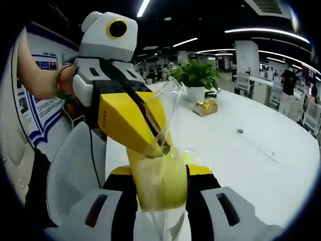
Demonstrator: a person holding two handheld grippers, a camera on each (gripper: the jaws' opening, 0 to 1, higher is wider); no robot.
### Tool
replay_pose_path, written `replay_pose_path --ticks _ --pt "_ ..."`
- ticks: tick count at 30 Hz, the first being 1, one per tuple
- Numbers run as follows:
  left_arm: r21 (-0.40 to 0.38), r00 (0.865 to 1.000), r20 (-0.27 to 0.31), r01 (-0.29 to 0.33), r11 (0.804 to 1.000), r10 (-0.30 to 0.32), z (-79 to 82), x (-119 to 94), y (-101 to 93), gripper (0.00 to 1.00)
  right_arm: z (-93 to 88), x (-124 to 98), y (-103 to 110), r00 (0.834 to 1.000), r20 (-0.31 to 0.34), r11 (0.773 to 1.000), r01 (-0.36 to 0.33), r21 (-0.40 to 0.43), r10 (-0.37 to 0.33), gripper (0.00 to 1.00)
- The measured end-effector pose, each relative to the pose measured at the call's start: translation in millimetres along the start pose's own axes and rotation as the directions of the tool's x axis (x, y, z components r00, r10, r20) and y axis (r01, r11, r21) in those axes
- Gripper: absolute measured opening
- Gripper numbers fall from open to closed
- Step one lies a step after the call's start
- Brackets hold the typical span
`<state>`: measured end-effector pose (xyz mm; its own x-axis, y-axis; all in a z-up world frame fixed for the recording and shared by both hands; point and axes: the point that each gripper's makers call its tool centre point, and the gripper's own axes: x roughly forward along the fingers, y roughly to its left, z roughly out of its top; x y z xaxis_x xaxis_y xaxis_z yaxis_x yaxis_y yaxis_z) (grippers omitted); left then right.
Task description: Compare the silicone blocks by pressing each to a similar depth, holding the contact briefly, and releasing to observe deformation and rebound differences across the visible hardness samples.
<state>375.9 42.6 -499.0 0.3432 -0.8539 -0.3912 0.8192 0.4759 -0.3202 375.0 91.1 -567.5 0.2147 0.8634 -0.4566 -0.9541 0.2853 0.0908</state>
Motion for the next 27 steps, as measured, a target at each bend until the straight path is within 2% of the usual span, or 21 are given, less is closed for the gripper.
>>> replay_pose_path --ticks 5,12,27 --pt "0.009 1.000 -0.005 0.004 1.000 -0.004 -0.7 -0.3 -0.4 0.00 -4.7 -0.1 3.6 0.999 -0.042 0.999 -0.007 0.035 0.008 0.19" --pt "0.014 1.000 -0.012 0.014 1.000 -0.014 -3.4 -1.2 -3.4 0.00 -9.7 -0.8 7.3 0.997 -0.079 0.999 -0.012 0.040 0.015 0.13" --pt "0.021 1.000 -0.028 0.012 1.000 -0.012 -7.6 -1.0 -3.2 0.00 -16.6 -0.9 8.5 0.994 -0.105 1.000 -0.007 0.022 0.010 0.11"
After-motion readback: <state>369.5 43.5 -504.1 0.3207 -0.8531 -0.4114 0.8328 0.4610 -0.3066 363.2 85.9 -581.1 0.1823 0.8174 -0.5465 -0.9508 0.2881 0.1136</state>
